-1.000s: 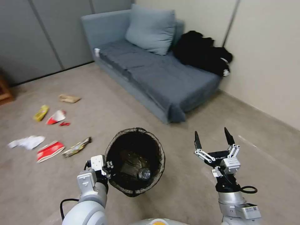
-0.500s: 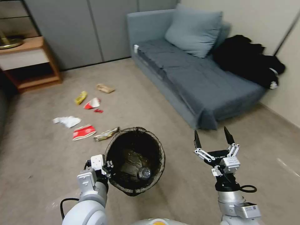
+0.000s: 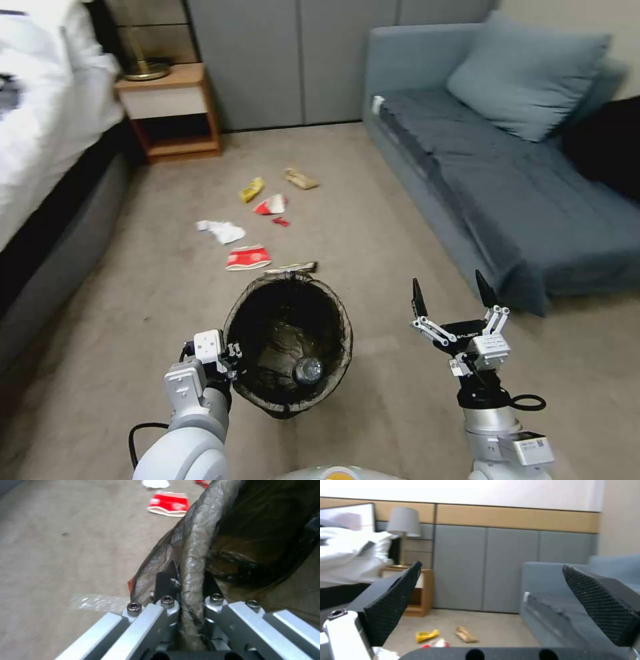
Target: Pick up the trash bin, then pick up the garbage from the floor and place it into the trash bin.
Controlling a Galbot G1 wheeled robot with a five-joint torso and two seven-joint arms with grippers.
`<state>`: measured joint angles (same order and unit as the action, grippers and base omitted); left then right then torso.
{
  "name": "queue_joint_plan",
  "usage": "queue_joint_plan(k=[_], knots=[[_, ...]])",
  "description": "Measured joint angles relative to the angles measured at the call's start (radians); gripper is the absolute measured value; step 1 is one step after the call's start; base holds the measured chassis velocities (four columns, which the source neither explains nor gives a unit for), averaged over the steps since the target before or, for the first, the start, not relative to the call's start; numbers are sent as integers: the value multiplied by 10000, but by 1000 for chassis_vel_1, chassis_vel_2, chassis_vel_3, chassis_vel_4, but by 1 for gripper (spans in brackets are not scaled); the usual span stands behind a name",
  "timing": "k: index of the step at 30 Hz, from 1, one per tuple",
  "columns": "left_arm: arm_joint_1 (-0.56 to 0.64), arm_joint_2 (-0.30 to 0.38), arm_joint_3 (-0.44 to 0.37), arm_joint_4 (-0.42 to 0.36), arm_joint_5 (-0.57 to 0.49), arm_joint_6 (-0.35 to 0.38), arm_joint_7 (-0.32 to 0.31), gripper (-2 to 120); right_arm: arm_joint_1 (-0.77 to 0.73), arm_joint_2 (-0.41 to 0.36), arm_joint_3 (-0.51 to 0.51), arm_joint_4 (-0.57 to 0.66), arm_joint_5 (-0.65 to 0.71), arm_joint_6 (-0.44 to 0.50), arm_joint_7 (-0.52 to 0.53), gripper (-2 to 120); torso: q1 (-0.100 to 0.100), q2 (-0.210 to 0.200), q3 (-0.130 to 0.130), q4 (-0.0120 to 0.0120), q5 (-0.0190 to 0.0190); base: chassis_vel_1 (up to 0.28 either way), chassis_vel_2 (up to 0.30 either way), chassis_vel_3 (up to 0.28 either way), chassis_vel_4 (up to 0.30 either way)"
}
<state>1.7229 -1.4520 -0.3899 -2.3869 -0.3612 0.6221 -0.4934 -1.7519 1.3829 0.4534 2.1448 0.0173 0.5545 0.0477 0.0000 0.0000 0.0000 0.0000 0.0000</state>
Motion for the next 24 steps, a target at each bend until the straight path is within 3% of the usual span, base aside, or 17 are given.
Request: queue_joint_plan(k=[12,24], knots=[[13,-21,34,33,190,-159,18,0,-31,17,-32,29,-37,41,-27,100,0,0,0,3,0,112,119,124,116],[-13,-25,62,63,218,-194,33,0,-8,49,-68,30,-79,45,-31,100,0,0,0,-1,0,5,5,3,4]])
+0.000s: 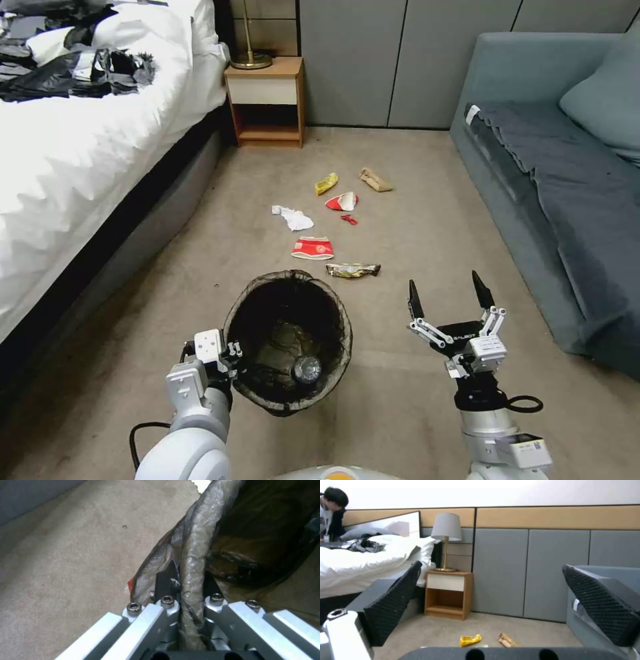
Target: Pick up the trash bin, then pick up the garbage from the floor and place it into the trash bin.
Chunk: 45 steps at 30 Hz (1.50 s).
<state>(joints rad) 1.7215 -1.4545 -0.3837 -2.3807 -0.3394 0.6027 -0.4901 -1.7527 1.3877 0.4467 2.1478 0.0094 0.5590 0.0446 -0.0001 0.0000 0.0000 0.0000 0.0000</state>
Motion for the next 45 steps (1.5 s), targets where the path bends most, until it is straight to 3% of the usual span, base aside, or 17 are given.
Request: queue_joint_plan(k=[23,45], knots=[[5,2,4,4,77,5,0,0,33,20,10,-142,22,13,-102,100,0,1,-1,0,0,-22,17,19,-19],[-18,34,-49,-68,78,32,13,0,91,-41,-14,-127,40,-18,-138,100,2,0,2,-1,0,-251,247,248,-252]])
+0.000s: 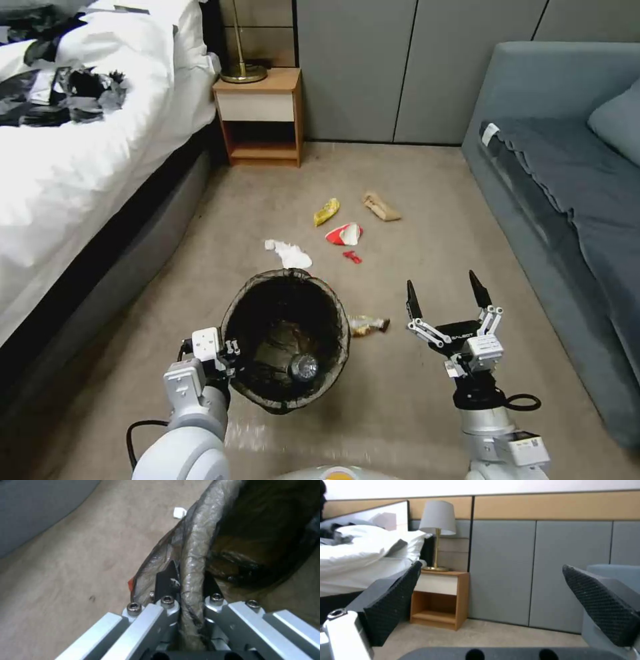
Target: Pick up the trash bin, then pick up the garbage from the floor and place it into the trash bin.
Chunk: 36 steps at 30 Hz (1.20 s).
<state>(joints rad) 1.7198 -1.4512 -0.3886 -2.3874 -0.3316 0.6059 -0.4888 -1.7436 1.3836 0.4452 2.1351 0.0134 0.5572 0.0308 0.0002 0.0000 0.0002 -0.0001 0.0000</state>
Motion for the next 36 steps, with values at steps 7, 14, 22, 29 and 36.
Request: queue_joint_plan(k=[7,14,22,29,36], knots=[[-8,-8,-11,6,8,0,-3,0,38,11,-39,-61,119,201,-160,100,1,0,1,0,-3,-254,258,236,-256],[-41,-16,-15,38,9,0,-7,0,100,23,-43,-134,130,369,-302,100,-1,0,-2,1,0,-58,54,34,-43],[-68,-12,-61,43,7,0,-10,0,251,-7,33,-306,99,502,-376,100,-2,0,-3,1,0,28,-26,-29,21],[-87,-23,-88,42,35,0,-10,0,326,-107,41,-393,44,507,-422,100,-2,0,-2,0,0,0,0,0,0],[-172,75,-341,-153,8,7,-14,0,1428,-942,207,-1354,615,-72,-2259,100,-1,0,-2,3,0,0,0,0,0]])
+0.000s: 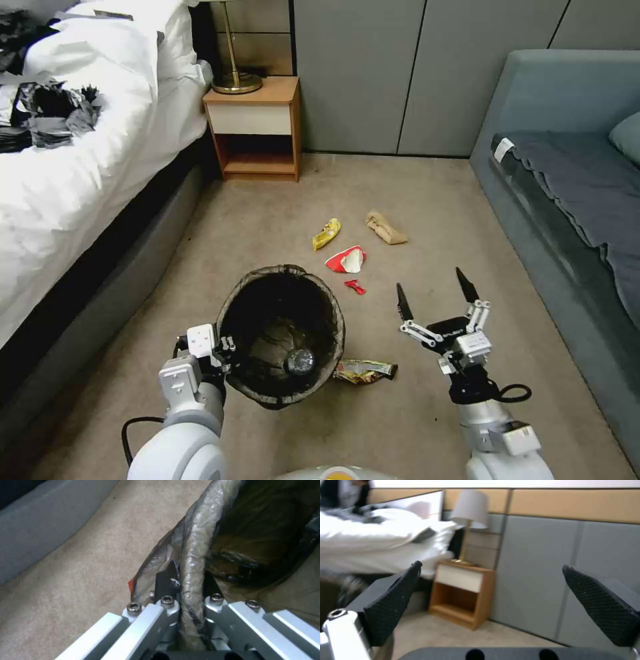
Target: Pick up the trash bin, then pick up the garbage from the floor and place it into the trash bin.
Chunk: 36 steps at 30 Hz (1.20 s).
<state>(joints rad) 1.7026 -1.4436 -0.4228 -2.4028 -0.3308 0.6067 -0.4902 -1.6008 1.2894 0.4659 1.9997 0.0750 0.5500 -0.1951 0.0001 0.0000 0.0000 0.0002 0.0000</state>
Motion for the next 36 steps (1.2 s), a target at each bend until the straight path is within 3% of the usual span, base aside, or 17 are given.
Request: queue_joint_plan(k=[9,19,29,36], knots=[[13,25,-197,-107,-97,95,-39,0,1445,-735,-380,-1442,595,-762,-2355,100,0,0,0,-2,1,0,0,0,0],[69,29,-409,-67,-177,172,-122,0,3041,-1950,-1291,-4138,505,-1105,-4706,100,0,0,1,-3,0,0,0,0,0],[109,140,-387,28,-183,197,-132,0,3799,-1719,-1475,-6229,-252,-653,-6233,100,0,0,1,-3,1,0,0,0,0],[154,120,-361,50,-147,198,-147,0,4174,-1323,-1461,-7384,-578,-418,-6532,100,0,0,1,-2,4,0,0,0,0]])
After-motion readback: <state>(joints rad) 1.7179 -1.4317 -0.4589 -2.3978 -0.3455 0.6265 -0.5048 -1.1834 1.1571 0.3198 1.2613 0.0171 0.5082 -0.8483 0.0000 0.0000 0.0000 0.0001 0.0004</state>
